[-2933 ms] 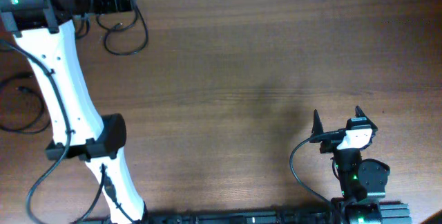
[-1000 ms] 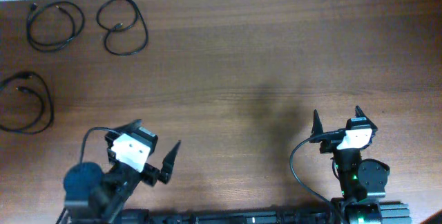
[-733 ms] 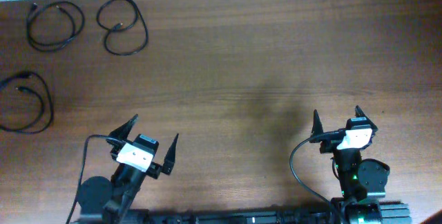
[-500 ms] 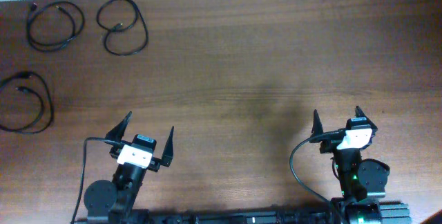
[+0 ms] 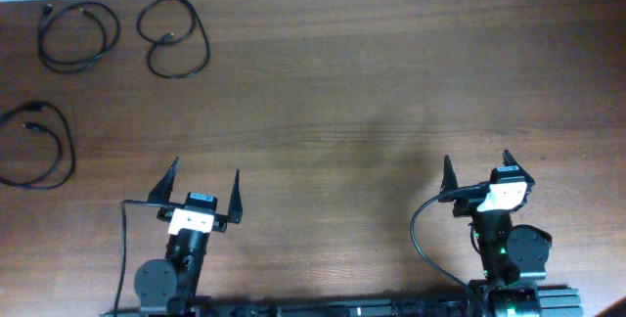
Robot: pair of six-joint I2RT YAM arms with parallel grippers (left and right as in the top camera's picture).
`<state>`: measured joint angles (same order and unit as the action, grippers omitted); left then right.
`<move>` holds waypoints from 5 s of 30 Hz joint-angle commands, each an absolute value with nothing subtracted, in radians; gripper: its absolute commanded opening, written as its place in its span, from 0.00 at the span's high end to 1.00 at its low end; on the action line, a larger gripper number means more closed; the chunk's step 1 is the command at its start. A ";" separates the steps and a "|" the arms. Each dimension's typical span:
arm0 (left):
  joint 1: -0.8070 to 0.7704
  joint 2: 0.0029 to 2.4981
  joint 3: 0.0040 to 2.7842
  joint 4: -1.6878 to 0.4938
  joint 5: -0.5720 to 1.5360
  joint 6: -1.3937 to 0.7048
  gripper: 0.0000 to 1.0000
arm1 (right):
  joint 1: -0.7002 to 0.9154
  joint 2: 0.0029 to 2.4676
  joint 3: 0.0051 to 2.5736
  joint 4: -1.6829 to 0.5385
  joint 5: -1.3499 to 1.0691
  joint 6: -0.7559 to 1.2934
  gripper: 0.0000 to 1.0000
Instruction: Untangle cables
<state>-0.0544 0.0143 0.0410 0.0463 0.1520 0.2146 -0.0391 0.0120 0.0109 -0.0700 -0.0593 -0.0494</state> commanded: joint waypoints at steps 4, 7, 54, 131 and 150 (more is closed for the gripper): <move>-0.058 0.005 0.009 -0.025 0.059 0.143 0.01 | -0.033 0.007 0.006 -0.075 -0.051 -0.048 0.02; -0.058 0.005 0.009 -0.084 0.014 0.137 0.01 | -0.033 0.007 0.006 -0.075 -0.051 -0.048 0.02; -0.056 0.014 0.009 -0.076 -0.094 -0.007 0.02 | -0.033 0.007 0.006 -0.075 -0.051 -0.048 0.02; -0.056 0.014 0.009 -0.076 -0.094 -0.007 0.02 | -0.033 0.006 0.006 -0.075 -0.051 -0.048 0.02; -0.056 0.014 0.009 -0.076 -0.094 -0.007 0.01 | -0.033 0.006 0.006 -0.075 -0.051 -0.048 0.02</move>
